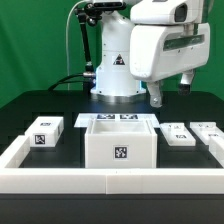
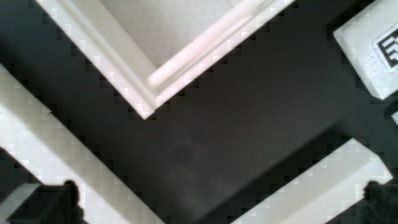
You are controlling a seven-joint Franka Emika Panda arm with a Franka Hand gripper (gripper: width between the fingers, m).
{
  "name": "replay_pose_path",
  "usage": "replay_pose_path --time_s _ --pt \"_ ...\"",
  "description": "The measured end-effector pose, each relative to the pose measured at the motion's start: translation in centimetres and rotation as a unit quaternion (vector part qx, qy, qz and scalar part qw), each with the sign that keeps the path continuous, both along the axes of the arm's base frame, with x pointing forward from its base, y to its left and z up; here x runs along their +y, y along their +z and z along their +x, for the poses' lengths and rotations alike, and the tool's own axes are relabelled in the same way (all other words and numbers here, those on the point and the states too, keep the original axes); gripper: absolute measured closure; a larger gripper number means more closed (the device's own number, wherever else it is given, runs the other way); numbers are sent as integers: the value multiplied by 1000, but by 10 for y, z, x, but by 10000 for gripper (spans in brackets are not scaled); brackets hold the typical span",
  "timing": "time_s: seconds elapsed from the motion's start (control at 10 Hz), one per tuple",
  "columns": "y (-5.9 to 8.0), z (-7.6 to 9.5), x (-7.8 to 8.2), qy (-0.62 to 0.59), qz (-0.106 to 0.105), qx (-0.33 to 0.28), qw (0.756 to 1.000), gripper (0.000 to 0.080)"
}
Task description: Assemble cabinet
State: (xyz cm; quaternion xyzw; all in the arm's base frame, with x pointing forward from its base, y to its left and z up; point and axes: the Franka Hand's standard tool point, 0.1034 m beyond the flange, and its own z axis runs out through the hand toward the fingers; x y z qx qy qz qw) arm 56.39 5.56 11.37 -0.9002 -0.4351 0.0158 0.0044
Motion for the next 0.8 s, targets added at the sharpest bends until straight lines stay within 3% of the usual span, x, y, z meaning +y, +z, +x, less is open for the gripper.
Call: replay_pose_path --time_s 0.8 --pt "-5 -4 -1 34 4 -18 999 2"
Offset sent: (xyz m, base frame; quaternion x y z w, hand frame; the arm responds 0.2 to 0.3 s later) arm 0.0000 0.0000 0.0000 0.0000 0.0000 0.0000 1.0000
